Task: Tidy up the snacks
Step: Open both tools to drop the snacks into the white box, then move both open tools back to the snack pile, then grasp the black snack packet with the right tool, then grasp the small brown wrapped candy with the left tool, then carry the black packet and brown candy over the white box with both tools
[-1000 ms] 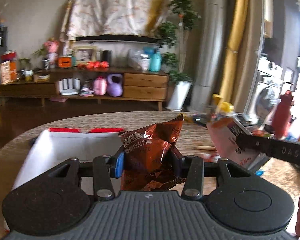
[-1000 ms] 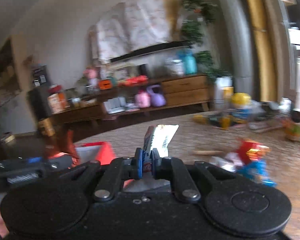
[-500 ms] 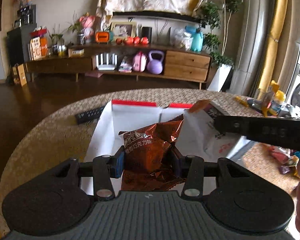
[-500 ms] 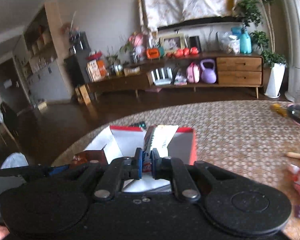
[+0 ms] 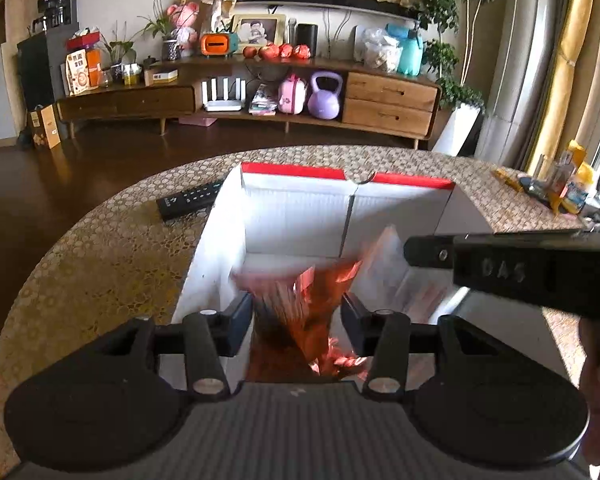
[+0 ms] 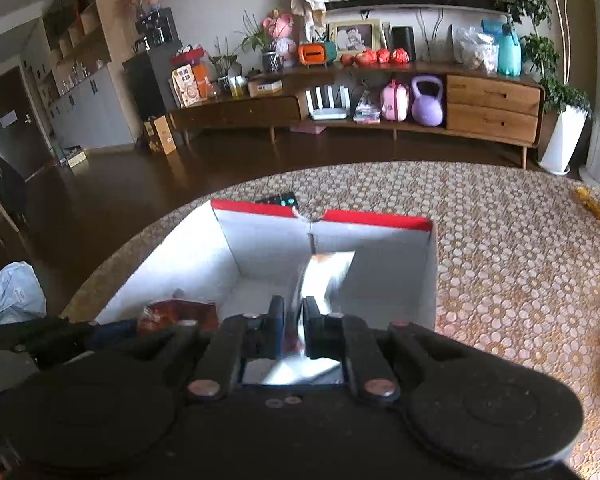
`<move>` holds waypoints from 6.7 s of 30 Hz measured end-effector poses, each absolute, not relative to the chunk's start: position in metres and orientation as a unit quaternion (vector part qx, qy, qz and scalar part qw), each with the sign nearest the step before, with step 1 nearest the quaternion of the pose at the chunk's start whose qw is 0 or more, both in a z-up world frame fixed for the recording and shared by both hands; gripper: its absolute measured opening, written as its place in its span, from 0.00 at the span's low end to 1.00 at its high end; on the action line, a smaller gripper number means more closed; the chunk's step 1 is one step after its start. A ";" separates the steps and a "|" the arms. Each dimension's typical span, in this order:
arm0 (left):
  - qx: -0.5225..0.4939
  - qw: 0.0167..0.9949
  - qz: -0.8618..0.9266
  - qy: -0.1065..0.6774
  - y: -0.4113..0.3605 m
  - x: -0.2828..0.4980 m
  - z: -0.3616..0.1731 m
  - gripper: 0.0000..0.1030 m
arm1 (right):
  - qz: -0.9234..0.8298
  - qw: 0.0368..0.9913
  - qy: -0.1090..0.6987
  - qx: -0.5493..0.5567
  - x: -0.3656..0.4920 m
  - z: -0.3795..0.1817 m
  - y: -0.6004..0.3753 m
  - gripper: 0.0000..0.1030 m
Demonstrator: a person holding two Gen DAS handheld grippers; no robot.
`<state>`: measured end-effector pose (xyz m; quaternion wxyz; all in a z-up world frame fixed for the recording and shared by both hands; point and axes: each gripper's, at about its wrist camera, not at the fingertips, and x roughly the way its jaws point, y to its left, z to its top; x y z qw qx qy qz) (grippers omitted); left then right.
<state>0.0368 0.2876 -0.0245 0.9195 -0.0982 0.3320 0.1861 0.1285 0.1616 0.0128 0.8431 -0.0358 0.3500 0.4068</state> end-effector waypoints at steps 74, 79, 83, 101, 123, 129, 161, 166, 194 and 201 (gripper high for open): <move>0.002 0.951 -0.006 0.308 0.001 0.063 -0.024 1.00 | 0.142 0.943 0.291 0.079 0.060 -0.004 -0.200 0.95; 0.005 0.947 -0.006 0.320 -0.001 0.071 -0.037 1.00 | 0.133 0.941 0.302 0.072 0.059 -0.023 -0.208 0.96; 0.004 0.943 -0.009 0.332 -0.001 0.076 -0.047 1.00 | 0.125 0.936 0.321 0.071 0.065 -0.042 -0.211 0.96; 0.012 0.935 -0.020 0.355 -0.002 0.090 -0.071 1.00 | 0.104 0.920 0.372 0.073 0.098 -0.087 -0.197 0.77; 0.014 0.928 -0.074 0.365 -0.047 0.117 -0.091 1.00 | 0.106 0.921 0.363 0.098 0.096 -0.090 -0.223 0.33; 0.012 0.926 -0.094 0.365 -0.068 0.128 -0.099 1.00 | 0.100 0.925 0.353 0.103 0.091 -0.083 -0.237 0.32; -0.009 0.929 -0.083 0.360 -0.068 0.128 -0.093 0.40 | 0.099 0.924 0.348 0.125 0.088 -0.081 -0.248 0.33; -0.014 0.935 -0.075 0.345 -0.058 0.119 -0.078 0.40 | 0.105 0.926 0.342 0.120 0.085 -0.075 -0.241 0.33; -0.047 0.963 0.011 0.263 0.047 0.032 0.004 0.40 | 0.207 0.934 0.282 0.067 0.063 -0.007 -0.143 0.33; -0.060 0.965 0.063 0.249 0.098 0.008 0.015 0.40 | 0.265 0.925 0.267 0.040 0.059 0.014 -0.087 0.33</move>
